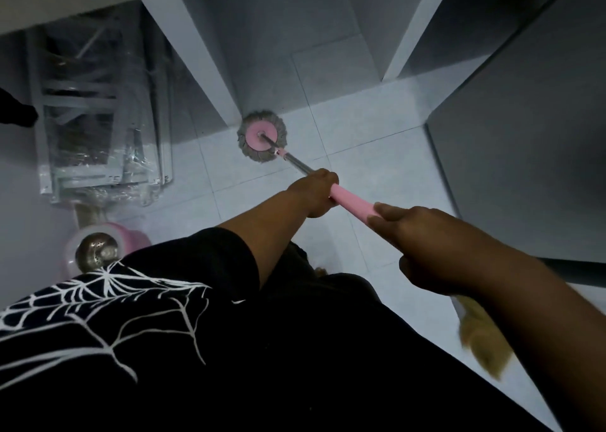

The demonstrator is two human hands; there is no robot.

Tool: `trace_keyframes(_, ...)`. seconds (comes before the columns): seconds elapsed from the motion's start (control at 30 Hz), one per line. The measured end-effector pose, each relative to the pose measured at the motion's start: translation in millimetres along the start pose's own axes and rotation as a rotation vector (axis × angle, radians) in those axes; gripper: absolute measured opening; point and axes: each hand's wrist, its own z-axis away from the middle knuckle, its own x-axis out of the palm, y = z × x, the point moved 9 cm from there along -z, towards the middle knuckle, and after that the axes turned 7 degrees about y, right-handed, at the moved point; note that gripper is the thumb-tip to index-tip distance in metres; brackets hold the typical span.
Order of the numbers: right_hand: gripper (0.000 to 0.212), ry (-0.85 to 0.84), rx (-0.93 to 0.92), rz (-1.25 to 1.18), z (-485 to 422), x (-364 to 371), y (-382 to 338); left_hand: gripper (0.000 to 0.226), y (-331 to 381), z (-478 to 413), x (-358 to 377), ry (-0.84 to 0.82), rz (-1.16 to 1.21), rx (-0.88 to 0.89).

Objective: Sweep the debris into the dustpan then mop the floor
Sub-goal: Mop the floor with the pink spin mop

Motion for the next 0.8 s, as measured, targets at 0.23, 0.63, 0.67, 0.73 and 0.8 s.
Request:
trace_keyframes(0.23,0.065,-0.009,-0.068,0.012,16.1,4.9,-29.0,0.04,-17.9,44.8,6.3,0.0,-0.093,-0.037)
trace_keyframes(0.63,0.059,-0.008,-0.112,0.066,-63.1,-20.1,-132.8,0.032,-139.6,84.8,-45.8,0.103,0.054,-0.154)
trace_keyframes(0.67,0.059,-0.003,-0.109,0.066,-72.0,-24.4,-139.2,0.032,-149.5,83.4,-50.7,0.105,0.065,-0.158)
trace_keyframes(0.73,0.06,0.01,-0.087,0.06,-91.0,-32.1,-151.7,0.033,-169.0,80.6,-60.1,0.095,0.087,-0.169)
trace_keyframes(0.8,0.062,0.022,-0.052,0.064,-110.6,-36.1,-167.1,0.033,-190.4,76.5,-71.7,0.095,0.117,-0.184)
